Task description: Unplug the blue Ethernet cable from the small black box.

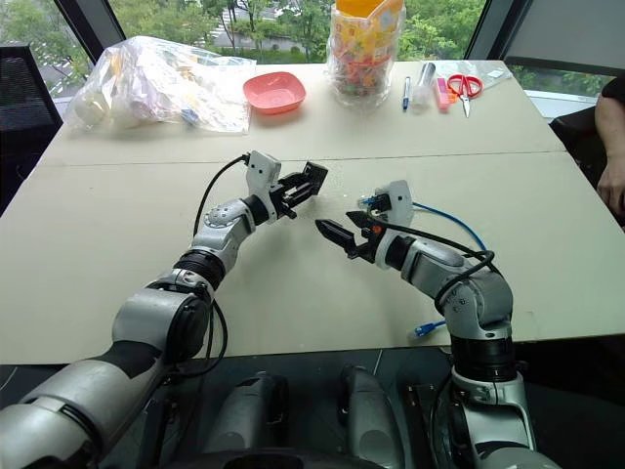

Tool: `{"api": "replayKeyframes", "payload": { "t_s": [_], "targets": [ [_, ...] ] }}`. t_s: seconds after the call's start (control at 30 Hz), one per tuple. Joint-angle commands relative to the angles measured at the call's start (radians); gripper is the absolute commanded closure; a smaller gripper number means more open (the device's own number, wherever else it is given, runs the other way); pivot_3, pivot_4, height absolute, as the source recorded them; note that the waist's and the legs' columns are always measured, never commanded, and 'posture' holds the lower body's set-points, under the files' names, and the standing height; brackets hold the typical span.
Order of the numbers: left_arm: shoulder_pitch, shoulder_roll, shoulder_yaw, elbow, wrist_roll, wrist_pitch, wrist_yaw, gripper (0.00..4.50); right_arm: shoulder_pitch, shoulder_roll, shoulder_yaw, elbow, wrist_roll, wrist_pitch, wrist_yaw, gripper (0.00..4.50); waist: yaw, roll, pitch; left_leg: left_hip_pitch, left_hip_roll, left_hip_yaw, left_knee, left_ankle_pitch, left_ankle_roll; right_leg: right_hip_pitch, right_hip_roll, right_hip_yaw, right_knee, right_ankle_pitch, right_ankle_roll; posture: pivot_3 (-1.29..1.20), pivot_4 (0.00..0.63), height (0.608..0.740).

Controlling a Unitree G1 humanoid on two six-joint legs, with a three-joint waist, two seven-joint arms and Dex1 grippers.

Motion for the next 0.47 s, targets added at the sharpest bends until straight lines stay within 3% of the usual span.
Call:
{"api": "replayKeyframes", "payload": {
  "t_s": [0.03,0.17,0.47],
  "targets": [
    [0.013,0.053,0.009,-0.098,-0.03,0.038,-0.123,1.33,0.004,-0.025,-0.038,-0.021,0.002,-0.033,0.024,0.0,-0.001,0.0,0.0,0.0,0.0,0.0,0.0,0.0,0.0,0.0,0.0,0.0,0.0,0.0,0.0,0.0,0.15,0.74],
    [0.08,0.11,0.012,-0.252,-0.064,0.129,-0.195,1.33,0.004,-0.044,-0.046,0.005,-0.007,-0.053,0.042,0.0,-0.002,0.0,0.0,0.001,0.001,0.0,0.0,0.0,0.0,0.0,0.001,0.0,0.0,0.0,0.0,0.0,0.15,0.74],
    [0.36,0.299,0.044,-0.83,-0.213,0.57,-0.218,1.33,0.057,-0.166,-0.005,-0.048,-0.042,-0.103,0.186,0.0,-0.002,0.0,0.0,0.001,0.001,0.0,0.0,0.0,0.0,0.0,0.001,0.001,0.0,0.0,0.0,0.0,0.15,0.74]
  ]
}}
